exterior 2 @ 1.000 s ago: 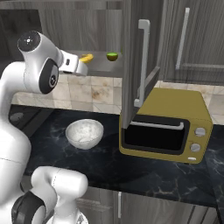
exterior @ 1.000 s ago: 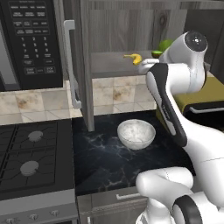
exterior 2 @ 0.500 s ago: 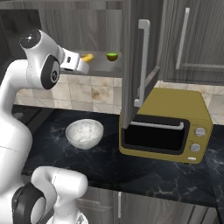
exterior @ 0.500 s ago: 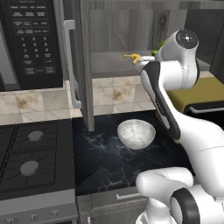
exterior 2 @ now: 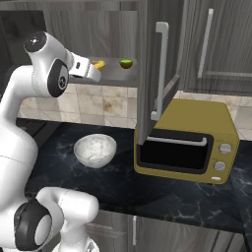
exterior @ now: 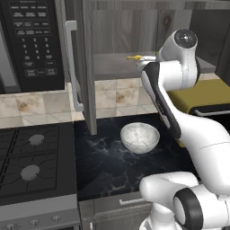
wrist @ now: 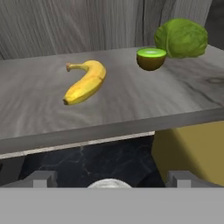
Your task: Open the cabinet. Pick the banana and kiwi from the cabinet and place them into the bowl. Then close the cabinet.
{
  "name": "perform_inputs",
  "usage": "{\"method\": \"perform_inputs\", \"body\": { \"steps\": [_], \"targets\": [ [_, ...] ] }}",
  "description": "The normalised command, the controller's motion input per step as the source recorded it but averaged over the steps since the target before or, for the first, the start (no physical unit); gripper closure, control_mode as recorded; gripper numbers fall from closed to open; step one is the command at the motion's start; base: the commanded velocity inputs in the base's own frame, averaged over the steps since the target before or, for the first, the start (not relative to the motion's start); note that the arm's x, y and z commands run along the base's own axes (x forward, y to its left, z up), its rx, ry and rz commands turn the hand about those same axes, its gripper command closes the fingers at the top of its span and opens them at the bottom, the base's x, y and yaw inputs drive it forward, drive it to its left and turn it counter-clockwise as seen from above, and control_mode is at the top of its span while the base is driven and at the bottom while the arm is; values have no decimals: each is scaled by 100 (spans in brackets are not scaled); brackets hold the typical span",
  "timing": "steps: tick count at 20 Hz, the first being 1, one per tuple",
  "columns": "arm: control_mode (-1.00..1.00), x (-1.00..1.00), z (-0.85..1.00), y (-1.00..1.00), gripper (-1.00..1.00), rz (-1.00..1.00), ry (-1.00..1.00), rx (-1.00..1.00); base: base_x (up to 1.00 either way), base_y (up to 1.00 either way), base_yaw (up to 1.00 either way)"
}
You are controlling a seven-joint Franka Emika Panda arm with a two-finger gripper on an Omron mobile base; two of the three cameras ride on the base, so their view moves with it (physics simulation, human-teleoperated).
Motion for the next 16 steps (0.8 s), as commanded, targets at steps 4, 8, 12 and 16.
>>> {"method": "perform_inputs", "body": {
  "steps": [4,8,12,16],
  "targets": [
    [-100,11,0,0,-100,-1,0,0,0,0,0],
    [-100,17,0,0,-100,0,0,0,0,0,0],
    [-100,28,0,0,-100,0,0,0,0,0,0],
    [-100,24,0,0,-100,0,0,0,0,0,0]
  ]
}}
